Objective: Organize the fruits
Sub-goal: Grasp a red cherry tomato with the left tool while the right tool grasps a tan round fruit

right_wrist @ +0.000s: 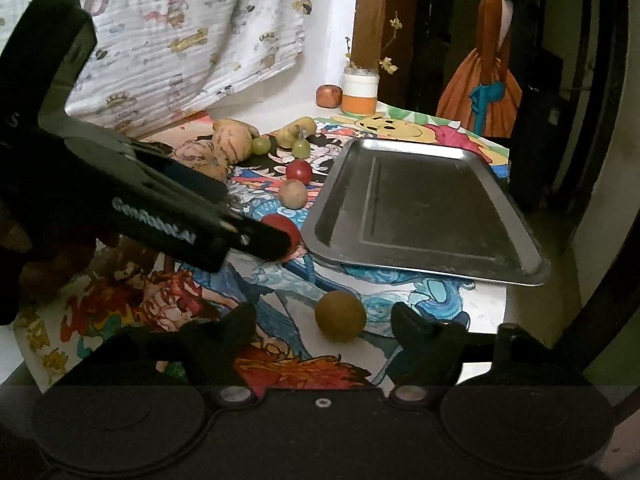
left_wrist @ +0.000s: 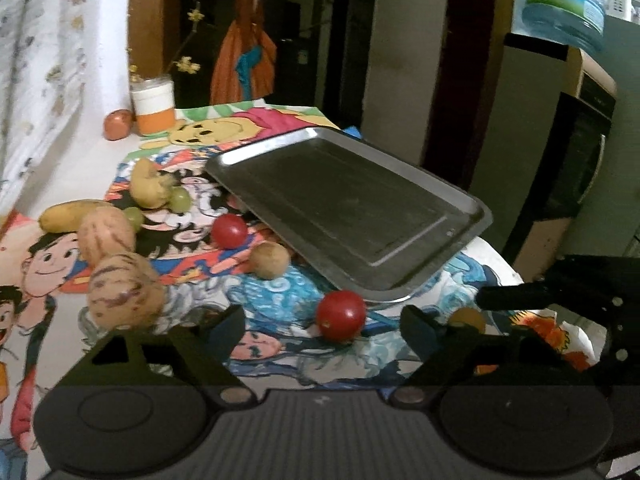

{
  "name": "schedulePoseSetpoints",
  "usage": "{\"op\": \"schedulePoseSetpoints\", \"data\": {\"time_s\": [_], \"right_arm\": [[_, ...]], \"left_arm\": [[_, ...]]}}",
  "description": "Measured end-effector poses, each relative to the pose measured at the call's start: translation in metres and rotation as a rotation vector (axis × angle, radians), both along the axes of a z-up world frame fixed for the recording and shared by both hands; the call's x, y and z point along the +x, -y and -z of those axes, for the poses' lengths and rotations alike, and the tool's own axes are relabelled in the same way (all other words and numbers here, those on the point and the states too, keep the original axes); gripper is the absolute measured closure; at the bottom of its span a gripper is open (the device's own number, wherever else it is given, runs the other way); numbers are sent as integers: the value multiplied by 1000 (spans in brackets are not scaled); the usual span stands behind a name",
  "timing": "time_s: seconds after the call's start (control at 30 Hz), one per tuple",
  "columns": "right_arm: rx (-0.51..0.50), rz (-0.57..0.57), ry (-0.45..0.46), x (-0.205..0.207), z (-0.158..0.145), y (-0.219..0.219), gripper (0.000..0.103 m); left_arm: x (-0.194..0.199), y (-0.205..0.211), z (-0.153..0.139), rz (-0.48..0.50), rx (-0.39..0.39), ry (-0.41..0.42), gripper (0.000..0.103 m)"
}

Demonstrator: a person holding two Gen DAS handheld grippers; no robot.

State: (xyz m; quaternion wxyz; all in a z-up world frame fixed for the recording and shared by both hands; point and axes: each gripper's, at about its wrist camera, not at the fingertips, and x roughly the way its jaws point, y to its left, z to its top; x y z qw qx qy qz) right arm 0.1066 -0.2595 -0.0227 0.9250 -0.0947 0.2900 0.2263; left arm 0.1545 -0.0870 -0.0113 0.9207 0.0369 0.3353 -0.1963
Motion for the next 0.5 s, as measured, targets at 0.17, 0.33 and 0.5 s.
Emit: {"op": "schedulePoseSetpoints", "data": {"time_s": [0.17, 0.33, 0.5], "right_arm": [[5, 7, -6, 3, 2, 1, 44], [30, 21, -9, 4, 4, 4, 54], [42, 39, -4, 3, 5, 4, 67]], "left_arm": [[5, 6, 3, 21, 11, -14, 32], [11, 11, 5, 28, 25, -34, 48], [10, 12, 6, 18, 45, -30, 56]]}}
